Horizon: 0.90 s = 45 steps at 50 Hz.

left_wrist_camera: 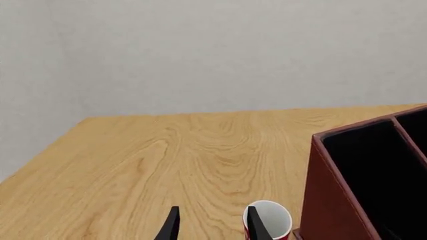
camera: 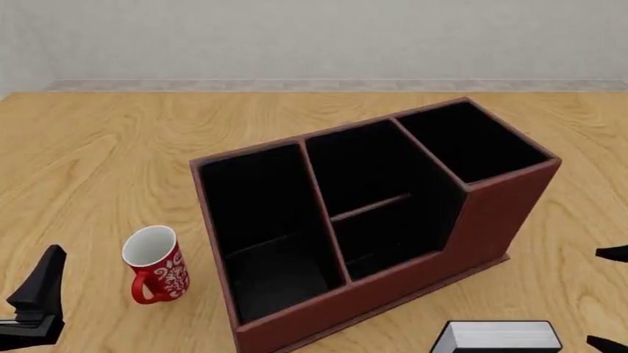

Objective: Pick up the book and place it in the right compartment of the caddy.

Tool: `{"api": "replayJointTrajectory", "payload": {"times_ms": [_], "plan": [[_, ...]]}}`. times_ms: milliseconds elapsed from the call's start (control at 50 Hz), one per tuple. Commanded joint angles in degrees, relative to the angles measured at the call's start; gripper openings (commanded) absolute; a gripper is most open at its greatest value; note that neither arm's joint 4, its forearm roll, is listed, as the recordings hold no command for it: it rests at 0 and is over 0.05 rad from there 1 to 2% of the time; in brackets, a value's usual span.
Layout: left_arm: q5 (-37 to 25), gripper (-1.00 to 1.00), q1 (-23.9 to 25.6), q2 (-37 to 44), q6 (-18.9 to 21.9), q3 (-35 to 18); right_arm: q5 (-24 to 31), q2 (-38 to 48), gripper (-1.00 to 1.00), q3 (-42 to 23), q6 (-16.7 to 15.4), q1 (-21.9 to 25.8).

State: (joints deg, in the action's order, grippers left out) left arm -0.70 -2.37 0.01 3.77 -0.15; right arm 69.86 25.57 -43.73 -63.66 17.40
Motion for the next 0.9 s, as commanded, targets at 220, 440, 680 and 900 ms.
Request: {"api": "replayJointTrajectory", "payload": {"times_ms": [220,440,680,900], "plan": [[-0.39,1.0,-0.27,0.0,-0.12,0.08,0.04,6.48,1.0,-0.21,5.99,5.56],[-0.49,1.0,-0.18,0.0,-0.05,0.12,0.04,6.86,1.0,0.91,7.64,6.01],[-0.56,1.0,-0.31,0.0,0.08,0.14,0.04,8.2,1.0,2.01,11.35,8.11],[-0.79,1.0,-0.25,0.0,0.21,0.15,0.03,9.16,1.0,1.68,12.92,8.92]]}}
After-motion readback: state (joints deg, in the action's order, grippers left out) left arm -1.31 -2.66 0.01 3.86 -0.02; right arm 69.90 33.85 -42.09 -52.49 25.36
